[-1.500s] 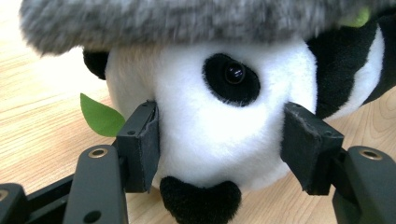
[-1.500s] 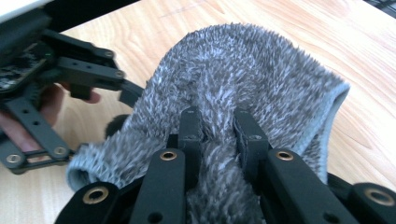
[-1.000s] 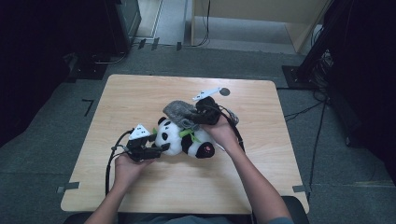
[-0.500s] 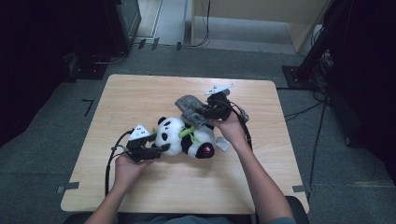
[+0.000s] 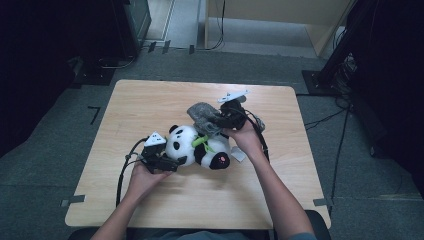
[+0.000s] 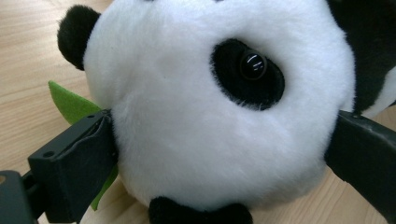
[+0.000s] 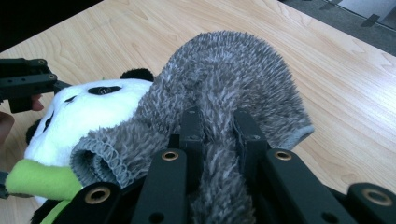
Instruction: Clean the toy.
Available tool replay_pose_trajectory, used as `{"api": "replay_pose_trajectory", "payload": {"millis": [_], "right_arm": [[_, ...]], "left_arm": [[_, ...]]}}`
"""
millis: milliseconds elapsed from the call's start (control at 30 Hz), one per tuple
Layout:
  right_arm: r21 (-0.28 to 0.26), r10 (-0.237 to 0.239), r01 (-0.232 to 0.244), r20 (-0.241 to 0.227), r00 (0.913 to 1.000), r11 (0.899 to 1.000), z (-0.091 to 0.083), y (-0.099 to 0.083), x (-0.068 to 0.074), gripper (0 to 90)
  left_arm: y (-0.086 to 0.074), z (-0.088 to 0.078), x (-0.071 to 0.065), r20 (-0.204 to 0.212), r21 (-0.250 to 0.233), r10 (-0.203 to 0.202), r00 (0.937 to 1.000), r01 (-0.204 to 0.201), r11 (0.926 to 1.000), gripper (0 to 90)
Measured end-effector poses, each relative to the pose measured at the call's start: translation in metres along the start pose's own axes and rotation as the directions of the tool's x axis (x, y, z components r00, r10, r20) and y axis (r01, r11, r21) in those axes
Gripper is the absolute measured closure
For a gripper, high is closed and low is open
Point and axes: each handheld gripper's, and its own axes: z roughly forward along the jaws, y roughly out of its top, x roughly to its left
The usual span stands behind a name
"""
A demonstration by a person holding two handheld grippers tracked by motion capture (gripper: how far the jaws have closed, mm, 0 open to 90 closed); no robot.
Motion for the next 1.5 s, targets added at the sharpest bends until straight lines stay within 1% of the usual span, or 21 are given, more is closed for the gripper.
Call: {"api": "replay_pose_trajectory", "payload": {"millis": [100, 133, 167, 267, 300, 367, 400, 433, 467, 500, 567, 600, 700, 833, 1067, 1100, 1267, 1300, 1400, 1433, 1500], "right_arm": [[-0.004, 0.001, -0.001, -0.009, 1.0000, 1.000, 0.001, -0.001, 0.000, 77.6], [-0.005, -0.001, 0.001, -0.011, 0.9999, 1.000, 0.002, 0.000, 0.000, 77.6], [-0.005, -0.001, 0.001, -0.011, 0.9999, 1.000, 0.002, 0.000, 0.000, 77.6], [-0.023, 0.000, 0.000, -0.004, 1.0000, 1.000, -0.003, 0.001, -0.001, 77.5], [-0.042, 0.001, -0.001, -0.004, 1.0000, 0.999, -0.007, 0.002, -0.001, 77.5], [-0.088, 0.013, -0.014, -0.015, 0.9998, 0.996, -0.017, 0.006, -0.002, 77.6], [-0.136, 0.005, -0.006, -0.010, 0.9999, 0.991, -0.031, 0.010, -0.001, 77.6], [-0.161, 0.001, -0.002, -0.008, 1.0000, 0.987, -0.038, 0.012, -0.001, 77.6], [-0.161, 0.001, -0.002, -0.008, 1.0000, 0.987, -0.038, 0.012, -0.001, 77.6], [-0.183, -0.004, 0.004, 0.004, 1.0000, 0.983, -0.050, 0.016, 0.000, 77.6], [-0.197, -0.006, 0.008, 0.011, 0.9999, 0.980, -0.056, 0.016, 0.000, 77.6], [-0.207, -0.004, 0.009, 0.021, 0.9998, 0.978, -0.064, 0.017, -0.002, 77.5], [-0.204, -0.001, 0.009, 0.037, 0.9993, 0.979, -0.069, 0.015, -0.004, 77.4], [-0.190, 0.026, -0.014, 0.062, 0.9978, 0.982, -0.074, 0.005, -0.016, 77.4], [-0.168, 0.039, -0.025, 0.078, 0.9962, 0.985, -0.082, -0.008, -0.021, 77.4], [-0.161, 0.041, -0.028, 0.083, 0.9957, 0.987, -0.084, -0.014, -0.020, 77.4], [-0.131, 0.039, -0.027, 0.093, 0.9949, 0.991, -0.083, -0.024, -0.020, 77.3], [-0.124, 0.052, -0.043, 0.076, 0.9957, 0.991, -0.080, -0.028, -0.020, 77.3], [-0.108, 0.051, -0.043, 0.073, 0.9960, 0.993, -0.075, -0.032, -0.019, 77.3], [-0.084, 0.051, -0.045, 0.066, 0.9966, 0.995, -0.070, -0.035, -0.017, 77.3], [-0.080, 0.047, -0.042, 0.066, 0.9967, 0.996, -0.068, -0.037, -0.017, 77.2]], "left_arm": [[-0.001, 0.001, 0.001, -0.004, 0.004, 0.002, 1.0000, -0.002, 1.0000, 0.0], [-0.001, -0.002, 0.001, -0.008, 0.009, 0.012, 0.9999, -0.012, 0.9999, 9.8], [-0.001, -0.002, 0.001, -0.008, 0.009, 0.012, 0.9999, -0.012, 0.9999, 13.6], [-0.001, -0.004, 0.001, -0.010, 0.018, 0.024, 0.9997, -0.024, 0.9996, 16.1], [-0.001, -0.004, 0.000, -0.012, 0.018, 0.027, 0.9996, -0.027, 0.9995, 16.1], [-0.002, -0.004, 0.000, -0.014, 0.016, 0.032, 0.9994, -0.032, 0.9994, 16.2], [-0.003, -0.005, 0.000, -0.013, 0.014, 0.034, 0.9993, -0.034, 0.9993, 16.0], [-0.003, -0.004, -0.001, -0.014, 0.011, 0.033, 0.9994, -0.033, 0.9994, 16.0], [-0.003, -0.004, -0.001, -0.014, 0.011, 0.033, 0.9994, -0.033, 0.9994, 15.8], [-0.003, -0.004, -0.001, -0.015, 0.009, 0.034, 0.9993, -0.034, 0.9994, 15.6], [-0.003, -0.004, -0.001, -0.015, 0.009, 0.034, 0.9993, -0.034, 0.9994, 15.5], [-0.003, -0.005, -0.001, -0.014, 0.010, 0.034, 0.9993, -0.034, 0.9994, 15.0], [-0.002, -0.005, -0.001, -0.013, 0.014, 0.032, 0.9994, -0.032, 0.9994, 14.0], [-0.003, -0.005, -0.001, -0.006, 0.017, 0.035, 0.9994, -0.034, 0.9993, 11.9], [-0.005, -0.005, -0.001, -0.007, 0.004, 0.037, 0.9993, -0.037, 0.9993, 10.2], [-0.005, -0.005, -0.001, -0.006, 0.004, 0.037, 0.9993, -0.037, 0.9993, 10.2], [-0.005, -0.005, -0.001, -0.008, 0.004, 0.037, 0.9993, -0.037, 0.9993, 10.3], [-0.005, -0.005, -0.001, -0.008, 0.003, 0.036, 0.9993, -0.036, 0.9993, 10.3], [-0.005, -0.005, 0.000, -0.006, 0.002, 0.035, 0.9994, -0.035, 0.9994, 10.2], [-0.005, -0.005, 0.000, -0.006, 0.002, 0.034, 0.9994, -0.034, 0.9994, 10.2], [-0.005, -0.004, 0.000, -0.003, 0.000, 0.033, 0.9995, -0.033, 0.9995, 10.2]]}}
